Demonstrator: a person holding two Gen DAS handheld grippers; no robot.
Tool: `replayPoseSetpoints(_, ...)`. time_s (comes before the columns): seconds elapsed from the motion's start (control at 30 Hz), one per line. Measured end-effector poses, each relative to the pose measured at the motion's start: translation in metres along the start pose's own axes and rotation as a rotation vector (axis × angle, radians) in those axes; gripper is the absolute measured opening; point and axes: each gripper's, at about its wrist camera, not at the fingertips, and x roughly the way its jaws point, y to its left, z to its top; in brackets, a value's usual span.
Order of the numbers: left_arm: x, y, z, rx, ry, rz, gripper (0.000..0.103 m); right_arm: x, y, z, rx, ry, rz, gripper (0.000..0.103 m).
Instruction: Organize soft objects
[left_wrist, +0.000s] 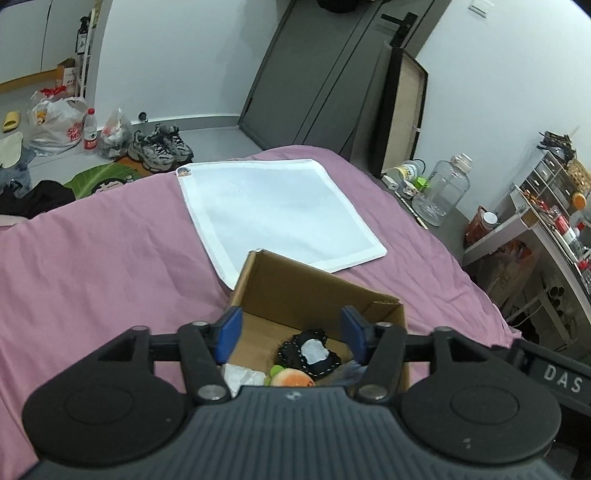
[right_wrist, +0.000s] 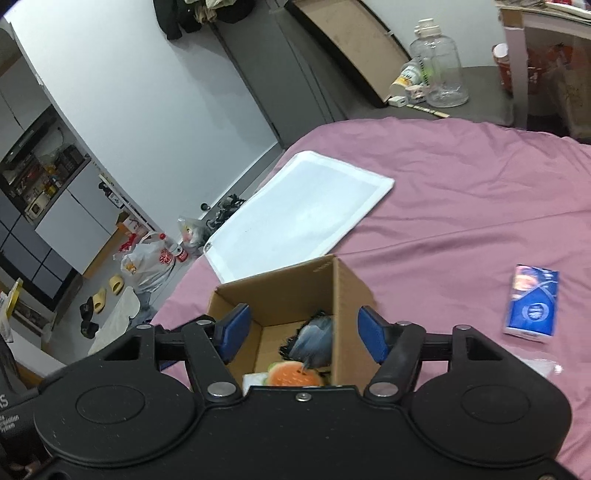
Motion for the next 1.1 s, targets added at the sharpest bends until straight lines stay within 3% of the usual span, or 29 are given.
replayPoseSetpoints(0.53, -0.017, -0.054, -0.027, 0.152, 0.015, -0.023, 0.072, -0.068, -0.069, -0.002, 0.046, -0.062, -0.080, 0.071)
replayPoseSetpoints(0.77, -0.029, -0.085, -0.046, 0.247, 0.009, 0.000, 0.072, -0.102, -0.106, 0.003, 0.055, -0.090, -0.087, 0.077)
replayPoseSetpoints(1.1, -0.034, -0.139, -0.072, 0.445, 0.007, 0.010, 0.072, -0.124, -0.176, 0.000, 0.122, -0.117, -0.090, 0.077)
